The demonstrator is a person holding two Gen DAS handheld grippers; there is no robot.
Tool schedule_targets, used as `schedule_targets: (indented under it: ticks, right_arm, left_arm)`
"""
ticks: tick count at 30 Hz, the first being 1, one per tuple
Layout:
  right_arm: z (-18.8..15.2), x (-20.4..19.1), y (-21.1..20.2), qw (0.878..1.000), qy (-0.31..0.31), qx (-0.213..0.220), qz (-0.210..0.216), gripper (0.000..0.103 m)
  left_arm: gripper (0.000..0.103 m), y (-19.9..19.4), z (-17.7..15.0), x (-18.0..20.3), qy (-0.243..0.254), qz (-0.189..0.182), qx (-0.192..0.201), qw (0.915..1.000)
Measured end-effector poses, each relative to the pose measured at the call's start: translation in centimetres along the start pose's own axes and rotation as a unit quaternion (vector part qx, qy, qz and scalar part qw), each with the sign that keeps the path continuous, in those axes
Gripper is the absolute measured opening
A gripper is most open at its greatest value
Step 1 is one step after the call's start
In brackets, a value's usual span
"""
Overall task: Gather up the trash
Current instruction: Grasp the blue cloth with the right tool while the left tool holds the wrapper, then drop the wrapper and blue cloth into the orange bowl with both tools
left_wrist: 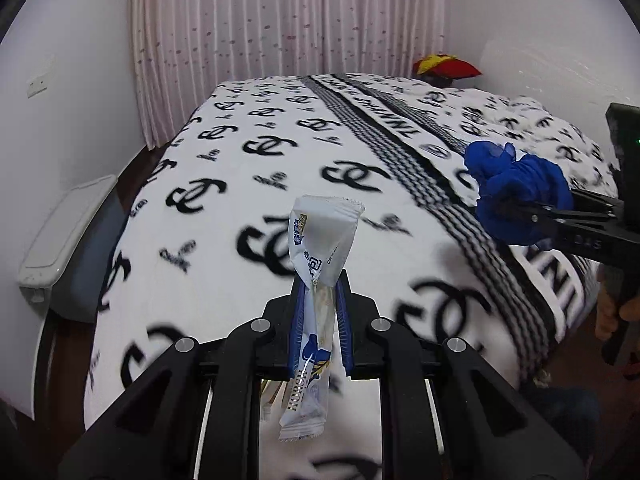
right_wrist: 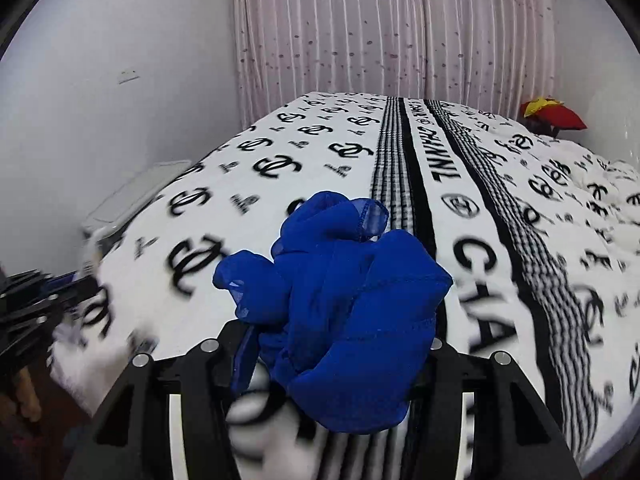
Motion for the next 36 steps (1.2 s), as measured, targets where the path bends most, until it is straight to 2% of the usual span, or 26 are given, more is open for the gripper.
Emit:
schedule_targets:
  ticks: [5, 10, 17, 23, 28, 33, 36]
  right_arm:
    - [-5.5, -0.1, -5.9, 1.0, 0.001, 0.002, 0.009, 0.053]
    - [-11.7, -0.7, -10.0, 1.0, -0.001, -0.005, 0.012, 0.054]
    - [-19.6, -1.9, -11.0, 0.999, -0.011, -0.05, 0.013, 0.054]
    - [-25.8, -2.5, -8.1, 0.992, -0.015, -0.122, 0.022, 0.054]
    - [-30.7, -2.7, -4.7, 0.982, -0.005, -0.188, 0.024, 0.054]
    - [-33.8, -2.8, -0.2, 0.967, 0.017, -0.253, 0.029, 0.054]
    - [-35.3, -2.8, 2.2, 0.958, 0.028, -0.286, 0.026, 0.055]
  left_arm:
    - [0.015, -2.8, -4.0, 3.6, 0.023, -0.021, -0.011, 0.9995]
    - [0.015, -4.3, -8.8, 6.4, 0.033, -0.05, -0.032, 0.9977]
    - [0.015, -3.4, -16.4, 9.3, 0.035, -0.09, -0.095, 0.9907]
    - [0.015, -0.4, -22.2, 10.3, 0.013, -0.109, -0.159, 0.9812]
    - [0.015, 3.8, -26.0, 10.6, -0.027, -0.135, -0.22, 0.9658]
    - [0.015, 9.1, -29.5, 10.6, -0.063, -0.138, -0.29, 0.945]
    - [0.015, 11.9, -31.3, 10.4, -0.093, -0.145, -0.325, 0.9299]
Point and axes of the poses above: each gripper's, at about its wrist camera, not at the fingertips, and y roughly the way its jaws point, x to its right, z to its top, the point moved 2 cm from there along y, roughly the way its jaws point, and after that the axes turned 8 degrees about -z, right-handed, at the moved point
